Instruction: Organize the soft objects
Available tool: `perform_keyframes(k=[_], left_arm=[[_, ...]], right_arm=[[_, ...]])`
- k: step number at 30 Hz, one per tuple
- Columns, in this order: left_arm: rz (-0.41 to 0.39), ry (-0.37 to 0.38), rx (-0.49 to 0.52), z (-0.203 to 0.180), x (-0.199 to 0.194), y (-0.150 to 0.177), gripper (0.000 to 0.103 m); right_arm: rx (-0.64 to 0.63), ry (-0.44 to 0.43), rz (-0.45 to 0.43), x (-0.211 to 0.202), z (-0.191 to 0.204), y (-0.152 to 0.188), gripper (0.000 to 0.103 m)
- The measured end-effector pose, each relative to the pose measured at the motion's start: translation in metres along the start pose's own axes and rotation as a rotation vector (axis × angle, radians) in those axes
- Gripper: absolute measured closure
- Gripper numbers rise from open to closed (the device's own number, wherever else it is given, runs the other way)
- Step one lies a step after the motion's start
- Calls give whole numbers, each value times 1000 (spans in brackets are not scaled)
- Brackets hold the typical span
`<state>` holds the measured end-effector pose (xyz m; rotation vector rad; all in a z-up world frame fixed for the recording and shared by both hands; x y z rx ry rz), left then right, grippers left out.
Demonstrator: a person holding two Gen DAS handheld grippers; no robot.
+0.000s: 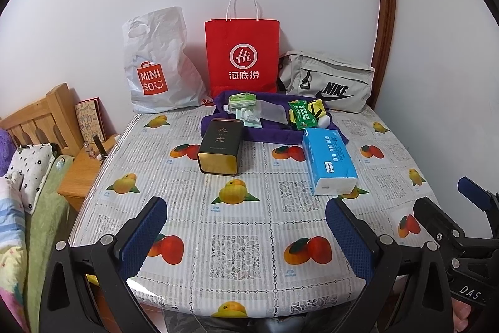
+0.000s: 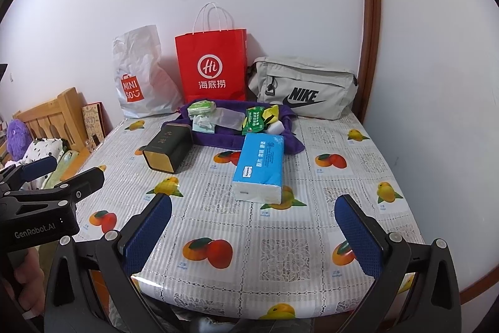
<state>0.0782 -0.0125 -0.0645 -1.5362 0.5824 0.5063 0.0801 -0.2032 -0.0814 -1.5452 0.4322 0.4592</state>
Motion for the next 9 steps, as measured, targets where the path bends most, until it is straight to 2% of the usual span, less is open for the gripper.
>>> perform_keyframes(k=[9], left_arm=[[-10, -1, 1, 2, 0, -1, 0]], right_arm=[[-1, -2, 1, 1, 1, 1, 0]])
Point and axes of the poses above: each gripper's, at about its wrist camera, not at the fingertips, and x roughly the way its jaws point, z to its left, y to its underside, the point moved 10 cm from there along x, roughly the way its jaws point, and after that the axes turned 4 degrees about y, right-handed, at the moved point
